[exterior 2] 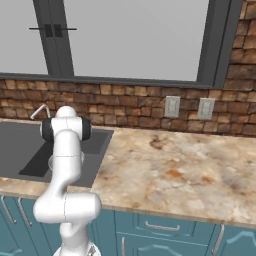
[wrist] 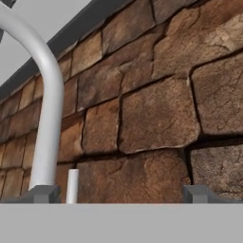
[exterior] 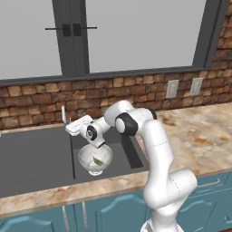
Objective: Pick the lemon wedge from the cabinet and place it in the bowl. Then pick the bowl and place it in the sink. Then turn on the sink facuet.
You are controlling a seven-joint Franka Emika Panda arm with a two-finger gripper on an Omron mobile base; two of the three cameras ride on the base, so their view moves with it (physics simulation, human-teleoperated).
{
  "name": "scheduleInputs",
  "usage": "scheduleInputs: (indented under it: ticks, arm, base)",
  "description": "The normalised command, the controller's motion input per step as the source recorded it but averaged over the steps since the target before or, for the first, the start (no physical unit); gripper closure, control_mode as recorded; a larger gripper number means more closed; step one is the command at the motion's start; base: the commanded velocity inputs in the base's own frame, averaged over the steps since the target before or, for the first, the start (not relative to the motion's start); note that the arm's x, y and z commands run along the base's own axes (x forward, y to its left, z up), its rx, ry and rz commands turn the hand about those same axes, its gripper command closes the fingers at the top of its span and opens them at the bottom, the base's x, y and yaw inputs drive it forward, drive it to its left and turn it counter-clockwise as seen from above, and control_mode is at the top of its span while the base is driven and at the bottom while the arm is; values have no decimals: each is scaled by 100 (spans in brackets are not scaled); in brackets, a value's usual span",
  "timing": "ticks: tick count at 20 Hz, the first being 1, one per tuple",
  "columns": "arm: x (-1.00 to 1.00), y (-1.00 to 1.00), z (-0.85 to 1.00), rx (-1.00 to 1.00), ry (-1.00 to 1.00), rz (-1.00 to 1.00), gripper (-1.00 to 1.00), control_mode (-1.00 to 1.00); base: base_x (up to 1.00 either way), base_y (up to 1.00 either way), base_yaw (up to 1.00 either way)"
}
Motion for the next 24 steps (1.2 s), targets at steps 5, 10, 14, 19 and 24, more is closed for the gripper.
scheduleInputs:
  ticks: [5, 10, 14, 19, 24]
  arm:
    - [22, 7, -13, 1, 0, -5, -100, -100]
    - [2, -2, 0, 5, 0, -12, -100, -100]
    - [11, -11, -1, 6, 0, -16, -100, -100]
    - [36, -1, -13, 1, 0, -16, -100, -100]
    - [18, -50, -16, 11, 5, -13, -100, -100]
  base:
    - [0, 0, 0]
    - [0, 0, 0]
    - [0, 0, 0]
    - [0, 0, 0]
    - [0, 0, 0]
